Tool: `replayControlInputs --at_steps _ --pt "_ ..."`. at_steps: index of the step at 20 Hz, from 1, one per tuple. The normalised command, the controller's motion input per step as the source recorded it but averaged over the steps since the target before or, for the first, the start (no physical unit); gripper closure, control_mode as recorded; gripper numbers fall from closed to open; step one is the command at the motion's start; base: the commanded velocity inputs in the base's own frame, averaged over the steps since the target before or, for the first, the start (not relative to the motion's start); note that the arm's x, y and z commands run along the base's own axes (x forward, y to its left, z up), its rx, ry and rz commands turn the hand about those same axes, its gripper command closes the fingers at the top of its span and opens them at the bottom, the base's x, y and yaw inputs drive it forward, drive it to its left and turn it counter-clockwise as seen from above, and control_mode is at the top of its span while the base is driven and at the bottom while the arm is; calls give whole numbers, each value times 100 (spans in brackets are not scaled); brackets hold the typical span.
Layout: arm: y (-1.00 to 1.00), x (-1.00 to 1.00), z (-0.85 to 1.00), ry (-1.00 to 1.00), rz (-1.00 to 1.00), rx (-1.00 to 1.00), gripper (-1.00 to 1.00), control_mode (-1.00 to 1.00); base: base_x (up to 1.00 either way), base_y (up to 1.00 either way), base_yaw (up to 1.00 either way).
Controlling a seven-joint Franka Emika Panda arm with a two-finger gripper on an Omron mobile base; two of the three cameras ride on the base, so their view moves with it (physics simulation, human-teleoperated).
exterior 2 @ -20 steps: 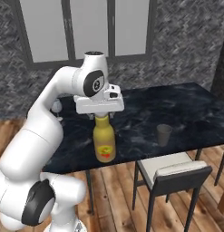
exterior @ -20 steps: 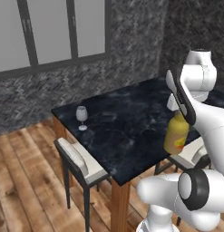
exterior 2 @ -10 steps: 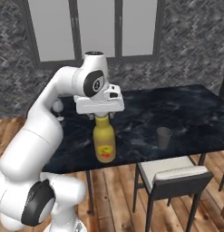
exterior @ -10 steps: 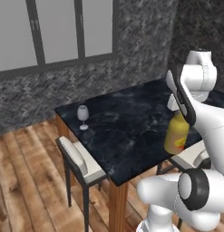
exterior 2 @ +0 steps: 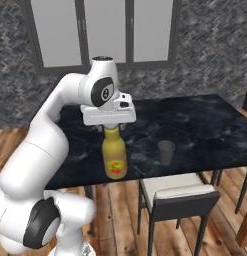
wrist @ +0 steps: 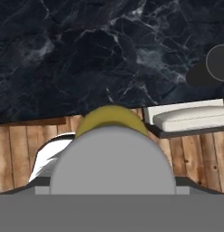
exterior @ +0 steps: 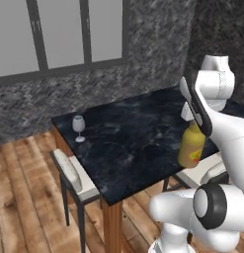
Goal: There is a wine glass and glass cup on the dining counter. Place the wine bottle next to the wine glass and the juice bottle next to the glass cup.
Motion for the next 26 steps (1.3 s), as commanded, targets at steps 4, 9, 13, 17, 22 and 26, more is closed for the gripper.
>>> replayControlInputs --at_steps 4,9,13,17,22,26 --pt "0 0 0 0 0 0 100 100 -11 -59 3" --pt "0 0 0 0 0 0 100 100 34 -42 9" --pt "0 0 0 0 0 0 100 100 44 -34 14" --pt "0 0 0 0 0 0 100 100 42 -29 15" --pt "0 0 0 0 0 0 100 100 39 -20 6" --pt "0 0 0 0 0 0 100 100 29 -12 0"
